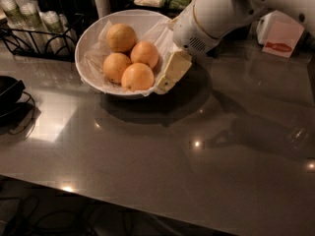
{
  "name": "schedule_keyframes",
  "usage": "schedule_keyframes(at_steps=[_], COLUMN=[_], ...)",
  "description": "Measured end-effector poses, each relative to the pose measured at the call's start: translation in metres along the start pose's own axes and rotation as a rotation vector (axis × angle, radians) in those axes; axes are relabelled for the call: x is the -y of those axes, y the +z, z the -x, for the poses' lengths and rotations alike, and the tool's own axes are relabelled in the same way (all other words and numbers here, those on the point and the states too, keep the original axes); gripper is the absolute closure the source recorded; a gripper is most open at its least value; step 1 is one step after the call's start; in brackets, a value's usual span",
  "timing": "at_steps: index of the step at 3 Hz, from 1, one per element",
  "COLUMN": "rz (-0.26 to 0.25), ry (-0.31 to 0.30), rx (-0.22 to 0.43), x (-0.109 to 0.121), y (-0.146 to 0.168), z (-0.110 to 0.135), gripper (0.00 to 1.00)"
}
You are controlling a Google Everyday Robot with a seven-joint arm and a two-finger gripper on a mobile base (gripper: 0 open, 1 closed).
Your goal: Pick orange from white bowl
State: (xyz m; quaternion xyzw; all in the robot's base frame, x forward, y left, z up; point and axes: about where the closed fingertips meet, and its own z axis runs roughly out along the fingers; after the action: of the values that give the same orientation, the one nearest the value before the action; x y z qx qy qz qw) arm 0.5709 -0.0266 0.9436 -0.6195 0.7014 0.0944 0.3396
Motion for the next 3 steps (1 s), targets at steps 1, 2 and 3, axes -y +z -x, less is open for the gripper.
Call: schedule_keyframes(at_steps=[1, 2, 3], rz=[-0.028, -0.027, -0.026], ry=[0.027, 0.027, 0.041], rx=[0.061, 0.061, 0.098], x=[0.0190, 0.0190, 0.0198], y=[0.0200, 0.0202, 0.0289], z=[0.0062, 0.0063, 0.0144], gripper=[0.00, 0.00, 0.00])
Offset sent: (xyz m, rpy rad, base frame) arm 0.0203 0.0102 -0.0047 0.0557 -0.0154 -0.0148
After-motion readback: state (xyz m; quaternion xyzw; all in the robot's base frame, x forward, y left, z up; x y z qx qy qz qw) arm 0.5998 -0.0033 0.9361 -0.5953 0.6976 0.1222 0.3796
